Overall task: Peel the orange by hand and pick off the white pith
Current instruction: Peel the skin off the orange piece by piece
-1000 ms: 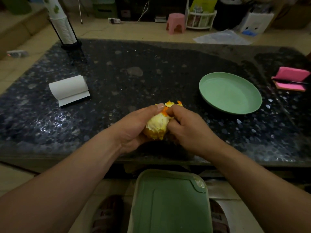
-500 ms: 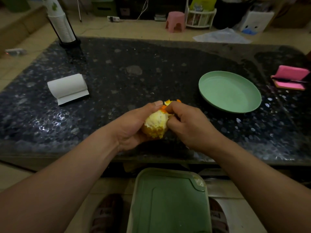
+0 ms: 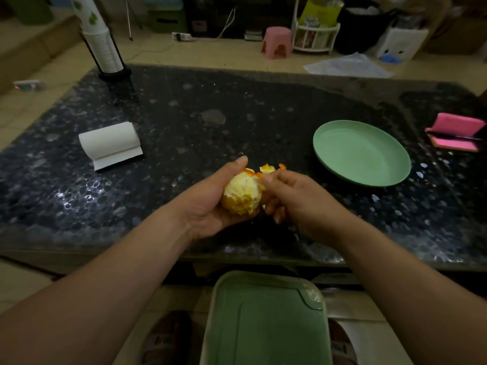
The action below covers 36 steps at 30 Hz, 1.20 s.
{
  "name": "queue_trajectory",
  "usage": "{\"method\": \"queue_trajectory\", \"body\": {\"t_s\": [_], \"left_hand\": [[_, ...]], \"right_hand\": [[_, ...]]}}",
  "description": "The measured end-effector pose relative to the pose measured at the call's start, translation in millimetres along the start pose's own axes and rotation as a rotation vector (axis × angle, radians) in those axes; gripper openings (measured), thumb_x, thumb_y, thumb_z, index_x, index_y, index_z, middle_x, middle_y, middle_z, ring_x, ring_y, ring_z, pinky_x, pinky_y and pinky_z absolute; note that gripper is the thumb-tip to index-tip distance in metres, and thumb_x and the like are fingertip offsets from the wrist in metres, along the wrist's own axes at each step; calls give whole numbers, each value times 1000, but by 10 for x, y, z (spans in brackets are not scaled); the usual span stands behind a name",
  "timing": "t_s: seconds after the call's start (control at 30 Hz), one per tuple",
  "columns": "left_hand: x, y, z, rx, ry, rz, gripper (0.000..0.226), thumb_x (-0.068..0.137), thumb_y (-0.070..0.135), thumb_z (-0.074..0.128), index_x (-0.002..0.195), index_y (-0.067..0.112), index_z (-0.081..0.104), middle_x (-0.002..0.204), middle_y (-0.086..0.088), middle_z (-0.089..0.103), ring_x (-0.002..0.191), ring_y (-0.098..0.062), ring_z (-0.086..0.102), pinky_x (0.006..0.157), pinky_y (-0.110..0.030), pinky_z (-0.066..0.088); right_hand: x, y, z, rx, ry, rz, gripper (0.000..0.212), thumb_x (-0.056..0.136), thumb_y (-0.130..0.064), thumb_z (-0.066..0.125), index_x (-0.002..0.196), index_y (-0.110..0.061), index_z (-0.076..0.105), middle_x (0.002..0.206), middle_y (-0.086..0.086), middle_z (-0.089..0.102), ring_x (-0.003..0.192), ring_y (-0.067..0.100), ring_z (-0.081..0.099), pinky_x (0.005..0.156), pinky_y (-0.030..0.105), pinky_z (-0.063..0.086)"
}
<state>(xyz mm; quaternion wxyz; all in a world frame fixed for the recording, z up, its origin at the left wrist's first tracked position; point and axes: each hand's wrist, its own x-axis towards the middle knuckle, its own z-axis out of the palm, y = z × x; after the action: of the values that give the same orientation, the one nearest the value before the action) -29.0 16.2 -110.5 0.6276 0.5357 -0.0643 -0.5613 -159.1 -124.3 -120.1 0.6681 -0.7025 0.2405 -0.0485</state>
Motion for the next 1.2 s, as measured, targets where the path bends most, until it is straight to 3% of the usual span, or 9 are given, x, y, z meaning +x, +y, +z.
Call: {"method": "queue_trajectory", "body": {"t_s": [0.13,0.3,0.53,0.67,0.77,0.87,0.93,1.1,1.2], "left_hand": [[28,25,-21,-33,6,4,43,95,52,67,110,12,74,105,-11,76,89,-22,73,77,-37,64],[60,-9,21,-4,47,0,40,96,49,67,111,13,74,100,-10,76,84,-20,74,73,-35,65],[80,27,-94,-250,-62,-110,56,87,56,72,117,9,67,98,-16,70,79,-26,67,56,-33,62],[127,47,-108,-313,10,-55,52,91,54,72,119,10,66,106,-18,69,85,-26,70,66,-37,65],[173,18,-109,-302,81,-25,54,90,53,75,125,12,67,114,-18,69,96,-28,70,78,-41,63],[176,2,-88,-266,98,-14,63,90,52,75,136,9,65,121,-17,72,101,-29,70,81,-42,63],[166,5,-55,-248,87,8,64,93,51,72,140,9,63,132,-18,71,106,-29,70,85,-42,62],[143,28,57,-190,58,48,63,98,56,63,137,7,64,125,-19,74,106,-31,75,83,-44,65],[120,37,81,-125,35,62,64,99,58,60,136,7,64,123,-20,75,110,-35,75,91,-48,63]], "right_hand": [[50,24,-4,14,40,-5,10,106,-16,63,99,-12,68,68,1,68,52,9,55,48,19,42],[98,65,32,-177,170,-62,16,97,-15,69,83,-22,67,64,-1,65,51,8,54,51,25,41],[160,91,-15,434,11,114,17,103,-6,56,93,-11,69,76,5,67,58,10,56,46,18,39],[175,195,-100,-299,157,29,25,110,-19,54,119,-28,76,87,2,76,66,9,66,55,23,51],[133,142,-58,-607,242,-79,28,110,-25,54,126,-38,72,104,-13,69,68,-7,61,61,7,43],[84,65,-41,-587,286,-170,13,105,-39,64,104,-33,75,98,-16,65,76,-6,62,68,12,45],[48,11,-37,-414,204,-168,13,101,-42,69,107,-32,74,95,-9,72,77,4,70,60,26,56],[5,-25,-73,-308,173,-185,13,102,-32,71,113,-25,72,86,2,75,67,8,70,57,33,61],[9,-15,-117,-328,177,-219,10,102,-29,70,111,-25,73,87,0,77,74,14,74,62,38,64]]}}
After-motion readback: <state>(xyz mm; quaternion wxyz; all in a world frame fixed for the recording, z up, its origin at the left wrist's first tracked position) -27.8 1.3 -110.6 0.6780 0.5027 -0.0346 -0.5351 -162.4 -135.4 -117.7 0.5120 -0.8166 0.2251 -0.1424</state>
